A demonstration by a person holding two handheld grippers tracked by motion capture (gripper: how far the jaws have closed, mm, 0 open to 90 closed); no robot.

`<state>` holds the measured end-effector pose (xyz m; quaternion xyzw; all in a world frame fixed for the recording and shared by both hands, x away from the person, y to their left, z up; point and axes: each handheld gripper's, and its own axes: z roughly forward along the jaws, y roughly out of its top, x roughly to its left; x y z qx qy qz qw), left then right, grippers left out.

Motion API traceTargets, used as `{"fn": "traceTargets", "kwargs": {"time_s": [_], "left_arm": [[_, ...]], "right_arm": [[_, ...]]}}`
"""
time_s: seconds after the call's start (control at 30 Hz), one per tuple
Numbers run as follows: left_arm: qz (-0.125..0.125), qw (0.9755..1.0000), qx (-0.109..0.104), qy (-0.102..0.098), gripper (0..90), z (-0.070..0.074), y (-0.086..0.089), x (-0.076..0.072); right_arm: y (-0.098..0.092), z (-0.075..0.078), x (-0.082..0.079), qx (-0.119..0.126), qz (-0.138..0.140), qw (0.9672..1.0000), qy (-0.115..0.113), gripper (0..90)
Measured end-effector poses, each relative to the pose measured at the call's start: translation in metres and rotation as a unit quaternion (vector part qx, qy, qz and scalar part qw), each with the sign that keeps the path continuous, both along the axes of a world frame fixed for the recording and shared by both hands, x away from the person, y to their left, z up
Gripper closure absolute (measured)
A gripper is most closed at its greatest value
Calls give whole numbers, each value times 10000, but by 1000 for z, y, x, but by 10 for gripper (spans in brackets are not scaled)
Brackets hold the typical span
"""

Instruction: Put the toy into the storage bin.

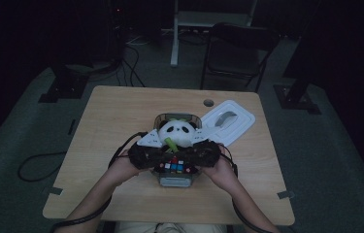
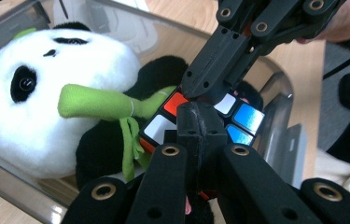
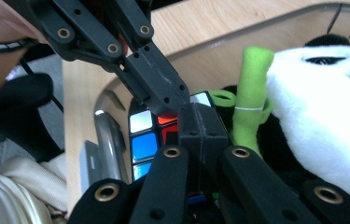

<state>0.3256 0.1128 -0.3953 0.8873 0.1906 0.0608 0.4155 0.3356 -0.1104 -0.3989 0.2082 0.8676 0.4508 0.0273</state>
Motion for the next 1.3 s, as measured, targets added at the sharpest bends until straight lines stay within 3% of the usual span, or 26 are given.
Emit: {"fn": "traceTargets", "kwargs": {"time_s": [0.1, 0.23, 0.4, 0.47, 0.57, 0.67, 0.73, 0.87, 0.93, 0.97, 1.0, 1.03, 1.1, 1.17, 1.2, 1.3], "left_arm": [[-39, 10000, 56, 32, 900, -2, 0, 1], [-87, 9997, 168, 128, 900, -7, -2, 4], [-198, 9987, 456, 84, 900, -8, -3, 5], [-239, 9984, 512, 97, 900, -9, -3, 6], [-227, 9983, 534, 50, 900, -10, -4, 4], [-264, 9987, 436, 43, 900, -7, -4, 3], [-286, 9993, 190, 145, 900, -3, -1, 3], [-190, 9996, -197, 114, 900, 6, 4, 4], [-77, 9997, -231, 86, 788, 8, 7, 5], [-67, 9997, -236, 52, 788, 9, 8, 5], [-23, 9996, -284, 40, 765, 9, 9, 6], [24, 9996, -264, 11, 698, 9, 11, 6], [106, 9990, -427, 52, 611, 9, 15, 8], [363, 9983, -465, 7, 574, 8, 19, 11], [521, 9975, -473, 40, 505, 7, 22, 14], [917, 9944, -521, 16, 460, 6, 30, 19]], "right_arm": [[0, -4, 3, 7, 25, 9999, 127, 900], [3, -5, 7, -172, 57, 9995, 272, 900], [9, -7, 7, -366, 119, 9990, 245, 900], [12, -7, 5, -488, 97, 9987, 138, 900], [13, -9, 4, -463, 41, 9988, 182, 900], [8, -10, 5, -273, 19, 9992, 291, 900], [4, -7, 5, -82, 0, 9988, 477, 900], [-4, 4, 1, 73, -91, 9991, 400, 900], [-11, 10, 1, 208, -191, 9988, 399, 900], [-14, 12, 1, 203, -248, 9988, 379, 900], [-17, 14, 1, 156, -376, 9988, 285, 876], [-20, 15, 1, 210, -486, 9982, 275, 799], [-25, 15, 4, 261, -650, 9970, 318, 634], [-30, 12, 8, 270, -978, 9944, 291, 597], [-32, 10, 10, 277, -1155, 9925, 292, 550], [-40, 7, 16, 367, -1588, 9863, 255, 483]]}}
